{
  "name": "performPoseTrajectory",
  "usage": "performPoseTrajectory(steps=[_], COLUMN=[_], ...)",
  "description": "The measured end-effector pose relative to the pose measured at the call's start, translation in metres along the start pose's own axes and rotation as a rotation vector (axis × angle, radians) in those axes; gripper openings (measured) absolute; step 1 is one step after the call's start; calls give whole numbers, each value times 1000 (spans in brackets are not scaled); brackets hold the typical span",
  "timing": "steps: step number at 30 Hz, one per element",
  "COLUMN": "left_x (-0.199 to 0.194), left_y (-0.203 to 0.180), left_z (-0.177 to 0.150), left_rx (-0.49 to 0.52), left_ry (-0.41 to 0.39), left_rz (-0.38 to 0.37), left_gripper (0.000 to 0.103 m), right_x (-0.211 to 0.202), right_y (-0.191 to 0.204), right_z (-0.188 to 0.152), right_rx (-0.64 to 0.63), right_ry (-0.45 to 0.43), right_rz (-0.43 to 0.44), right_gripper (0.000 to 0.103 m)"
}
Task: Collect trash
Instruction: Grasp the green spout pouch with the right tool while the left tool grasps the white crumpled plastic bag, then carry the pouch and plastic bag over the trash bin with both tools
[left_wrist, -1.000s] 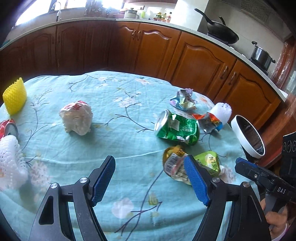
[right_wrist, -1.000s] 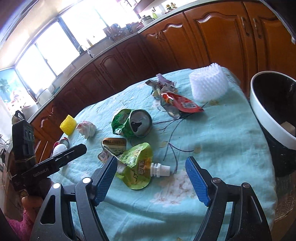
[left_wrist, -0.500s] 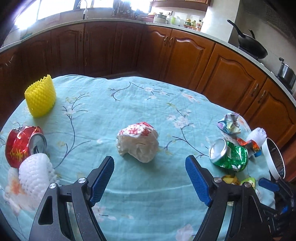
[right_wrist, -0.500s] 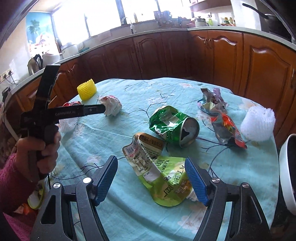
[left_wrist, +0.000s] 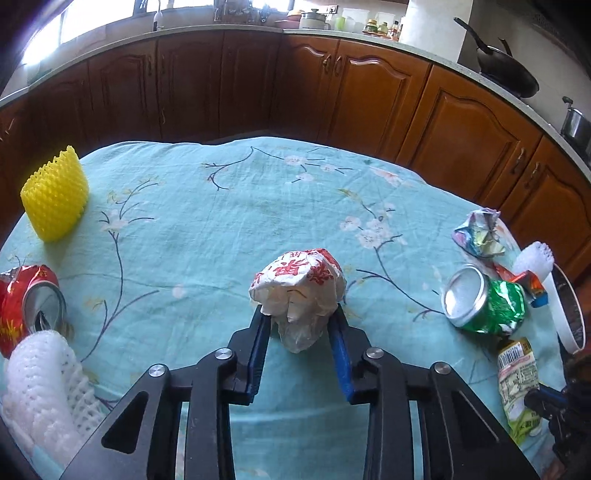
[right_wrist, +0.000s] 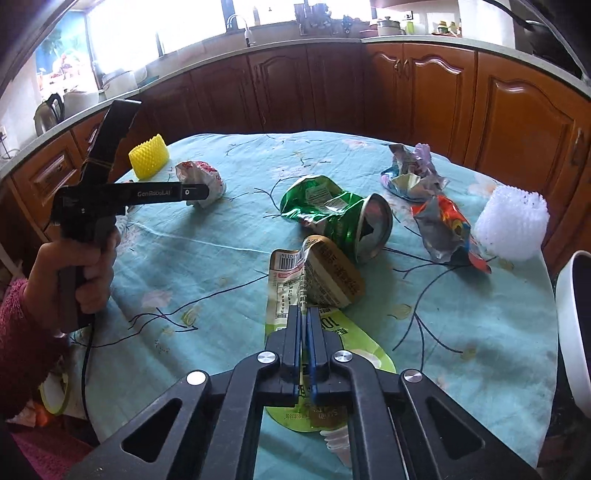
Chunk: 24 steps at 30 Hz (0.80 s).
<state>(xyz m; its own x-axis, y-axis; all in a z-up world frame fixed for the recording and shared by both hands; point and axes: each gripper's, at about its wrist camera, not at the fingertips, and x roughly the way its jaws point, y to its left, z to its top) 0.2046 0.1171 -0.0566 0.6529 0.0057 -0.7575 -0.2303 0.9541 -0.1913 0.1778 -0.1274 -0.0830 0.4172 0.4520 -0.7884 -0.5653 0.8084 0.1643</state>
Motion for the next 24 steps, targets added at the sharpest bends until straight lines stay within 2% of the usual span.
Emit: performPoseTrajectory(steps=[3, 5, 15, 24], left_x=[-16, -27, -64, -67], left_y=[-13, -27, -98, -153], left_z=[-12, -21, -47, -50], left_rx=[11, 34, 164, 287], left_ry=[2, 6, 15, 26], left_rz=[-57, -97, -298, -383], left_gripper=[26, 19, 18, 18], right_x=[-14, -24, -70, -109], right_y=[-8, -13, -54, -98], right_z=[-5, -9, -33, -54], right_rx=[59, 93, 264, 389], right_ry=[-35, -58, -142, -207], right_rz=[11, 13, -41, -115], right_gripper=[3, 3, 3, 3])
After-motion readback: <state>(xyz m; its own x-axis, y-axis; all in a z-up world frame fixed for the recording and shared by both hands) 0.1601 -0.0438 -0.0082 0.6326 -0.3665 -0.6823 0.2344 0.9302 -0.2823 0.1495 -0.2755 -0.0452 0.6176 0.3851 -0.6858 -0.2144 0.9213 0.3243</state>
